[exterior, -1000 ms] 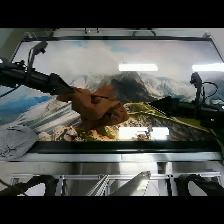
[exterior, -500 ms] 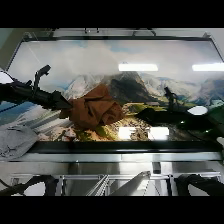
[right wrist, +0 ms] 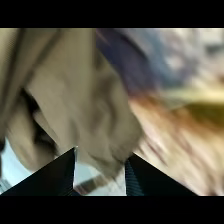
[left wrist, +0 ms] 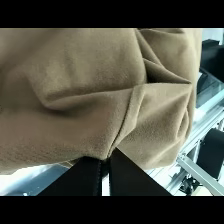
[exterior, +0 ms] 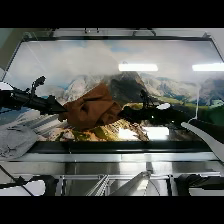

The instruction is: Fold the shirts.

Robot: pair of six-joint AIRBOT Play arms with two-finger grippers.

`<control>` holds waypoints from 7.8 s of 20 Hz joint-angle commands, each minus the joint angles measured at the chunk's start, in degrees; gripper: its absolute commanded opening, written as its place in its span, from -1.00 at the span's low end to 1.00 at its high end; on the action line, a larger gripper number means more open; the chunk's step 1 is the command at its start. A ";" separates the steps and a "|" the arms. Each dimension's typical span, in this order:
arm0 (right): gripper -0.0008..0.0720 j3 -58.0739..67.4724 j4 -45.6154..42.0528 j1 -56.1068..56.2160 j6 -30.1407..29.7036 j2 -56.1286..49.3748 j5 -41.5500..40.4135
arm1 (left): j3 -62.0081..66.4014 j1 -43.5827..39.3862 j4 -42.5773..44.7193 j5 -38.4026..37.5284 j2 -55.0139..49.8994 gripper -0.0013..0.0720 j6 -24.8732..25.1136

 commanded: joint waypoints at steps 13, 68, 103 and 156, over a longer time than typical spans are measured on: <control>-0.92 5.49 -3.69 -26.27 -2.60 42.62 25.20 | 12.46 8.92 -8.83 -8.33 25.88 -0.90 -2.56; -0.11 40.85 -33.86 -31.71 12.90 -21.16 26.38 | -30.80 -15.04 -5.46 21.11 6.03 0.62 -10.69; 0.40 -2.95 -36.68 -47.76 8.35 25.40 31.69 | 34.16 -4.85 3.56 -19.02 -23.96 0.95 -15.32; -0.91 16.63 -11.67 -41.83 -9.68 38.60 21.68 | 48.52 -15.37 6.56 -9.42 -2.58 -0.88 0.17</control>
